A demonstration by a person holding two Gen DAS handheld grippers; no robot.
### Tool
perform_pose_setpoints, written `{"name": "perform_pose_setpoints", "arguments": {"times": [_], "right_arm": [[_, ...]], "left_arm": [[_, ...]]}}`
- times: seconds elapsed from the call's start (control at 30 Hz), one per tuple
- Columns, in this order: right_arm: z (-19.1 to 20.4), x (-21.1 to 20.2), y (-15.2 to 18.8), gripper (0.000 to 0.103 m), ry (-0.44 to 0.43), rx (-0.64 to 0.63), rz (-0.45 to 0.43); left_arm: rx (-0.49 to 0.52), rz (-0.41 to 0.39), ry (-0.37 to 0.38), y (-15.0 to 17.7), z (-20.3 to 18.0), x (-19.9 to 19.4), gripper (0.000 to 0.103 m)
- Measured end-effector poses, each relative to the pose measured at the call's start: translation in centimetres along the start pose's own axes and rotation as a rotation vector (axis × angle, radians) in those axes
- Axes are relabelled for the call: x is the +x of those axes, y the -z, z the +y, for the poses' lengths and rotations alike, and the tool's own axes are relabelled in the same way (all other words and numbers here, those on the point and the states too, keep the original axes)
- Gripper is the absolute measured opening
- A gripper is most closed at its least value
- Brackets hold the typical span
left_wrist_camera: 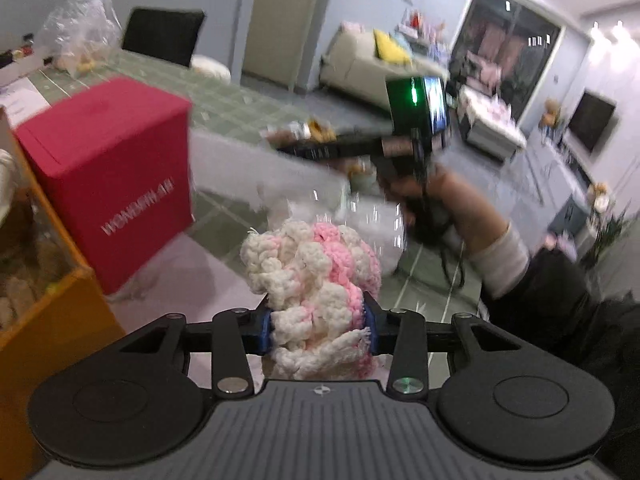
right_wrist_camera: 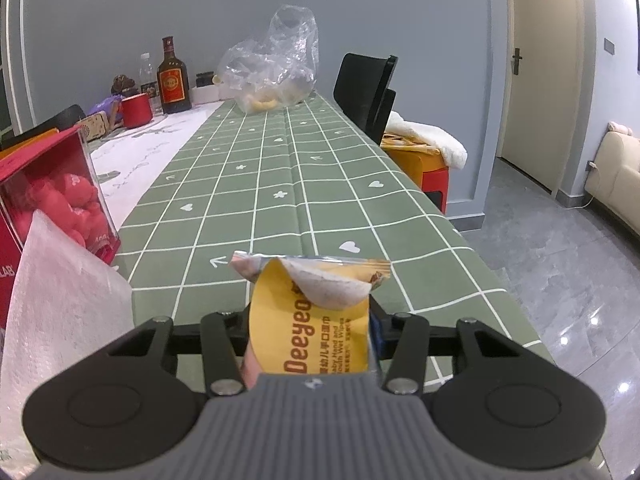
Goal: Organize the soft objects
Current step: 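Grasp the pink-and-white crocheted item with the left gripper while the right gripper holds the bag, then carry the crocheted item and the snack bag over the orange box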
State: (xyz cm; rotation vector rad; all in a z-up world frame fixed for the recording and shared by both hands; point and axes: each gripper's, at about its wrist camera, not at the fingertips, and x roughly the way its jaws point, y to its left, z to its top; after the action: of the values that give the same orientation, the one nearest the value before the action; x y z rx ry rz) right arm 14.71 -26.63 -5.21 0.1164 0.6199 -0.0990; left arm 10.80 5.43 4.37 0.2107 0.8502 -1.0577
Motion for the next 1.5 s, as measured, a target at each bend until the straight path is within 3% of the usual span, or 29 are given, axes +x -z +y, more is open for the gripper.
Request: {"name": "perform_pose_setpoints", "arguments": {"times": [0.2,0.3,0.43,0.53,0.63,0.8,0.93,1.0,1.13,1.3,1.4,1.5], "right_arm": [[-0.5,-0.1,0.1,0.048,-0.013,0.024,-0.003],[-0.3,-0.3,0.1,0.048,-0.013,0.016,-0.010],[-0.3,-0.3,0.1,0.048,-0.013,0.014,-0.008],[-0.5,-0.3,0.1,0.048,-0.014,0.029,-0.010],[-0.8,-0.4,0.1,0.048,-0.014,0.046,-0.019],[-1.2,-1.0,0.2,0.048,-0.025,0.067,-0.057],[-1.9,-1.2,-0.1,0.048,-0.105,0.122,-0.049],[-2.0,-1.5,-0.3,0.047,-0.141,0.153,-0.055],[-1.0,-3.2,-0.8,0.047,-0.132,0.121,-0.102],[-1.5,-6.8,-2.9,0.047,-0.256,0.248,-0.102],[0.6,-10.1,-4.8,0.047,-0.276,0.233,-0.179],[4.6,-13.8,-6.6,0.047,-0.340,0.190,-0.285]], "left_arm": [[-0.152,-0.271,-0.130,-0.2,2.4,-5.0,0.047],[-0.262,-0.459,-0.213,0.4,4.5,-7.9,0.047],[-0.266,-0.661,-0.380,1.5,5.0,-10.1,0.047],[-0.331,-0.727,-0.477,1.6,5.1,-10.5,0.047],[-0.324,-0.788,-0.602,1.6,4.4,-10.0,0.047],[-0.348,-0.815,-0.728,1.7,4.3,-9.9,0.047],[-0.365,-0.798,-0.809,1.4,4.7,-8.8,0.047],[-0.374,-0.788,-0.814,1.2,4.8,-8.4,0.047],[-0.408,-0.789,-0.831,1.7,5.4,-9.2,0.047],[-0.488,-0.811,-0.812,2.9,6.3,-10.6,0.047],[-0.510,-0.817,-0.798,3.5,6.5,-11.0,0.047],[-0.486,-0.833,-0.837,3.7,6.6,-11.1,0.047]]}}
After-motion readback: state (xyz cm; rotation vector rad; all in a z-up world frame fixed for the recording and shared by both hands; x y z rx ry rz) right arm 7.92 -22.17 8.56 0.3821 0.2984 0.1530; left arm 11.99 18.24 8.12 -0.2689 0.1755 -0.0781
